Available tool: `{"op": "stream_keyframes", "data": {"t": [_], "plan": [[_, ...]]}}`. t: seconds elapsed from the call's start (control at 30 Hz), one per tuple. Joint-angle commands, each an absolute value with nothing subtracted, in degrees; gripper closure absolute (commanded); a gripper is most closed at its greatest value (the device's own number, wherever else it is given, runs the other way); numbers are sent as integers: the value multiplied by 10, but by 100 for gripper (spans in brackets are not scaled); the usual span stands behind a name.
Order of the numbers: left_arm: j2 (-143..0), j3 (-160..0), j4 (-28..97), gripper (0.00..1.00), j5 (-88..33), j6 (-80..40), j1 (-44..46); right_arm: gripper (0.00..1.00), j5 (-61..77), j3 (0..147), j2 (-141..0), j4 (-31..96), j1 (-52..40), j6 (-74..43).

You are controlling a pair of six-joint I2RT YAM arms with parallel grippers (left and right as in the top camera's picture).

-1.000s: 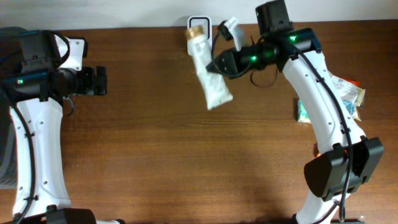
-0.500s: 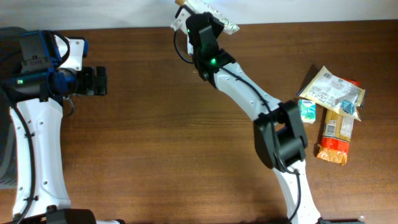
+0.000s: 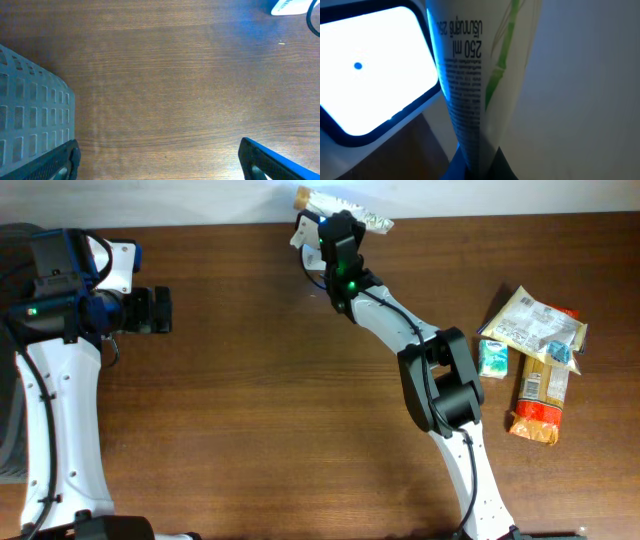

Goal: Scan the item barcode
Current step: 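Lift the white tube and hold it over the scanner, then carry the tube right and release it beside the pile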

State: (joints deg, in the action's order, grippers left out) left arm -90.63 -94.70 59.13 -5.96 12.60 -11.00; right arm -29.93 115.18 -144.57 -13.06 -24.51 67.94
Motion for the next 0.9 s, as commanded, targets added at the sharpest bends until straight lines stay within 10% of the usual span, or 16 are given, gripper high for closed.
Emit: {"op": "stream_keyframes", "data": {"t": [0.0, 0.5, 0.87], "plan": [[-898, -948, 591, 1, -62, 133, -110, 96, -290, 1167, -1442, -125, -247, 677], [-898, -948, 592, 1, -62, 133, -110, 96, -306, 1167, -1345, -25, -259, 540], [-898, -948, 592, 1, -62, 133, -110, 96, -176, 1157, -1134, 711, -202, -36]]}}
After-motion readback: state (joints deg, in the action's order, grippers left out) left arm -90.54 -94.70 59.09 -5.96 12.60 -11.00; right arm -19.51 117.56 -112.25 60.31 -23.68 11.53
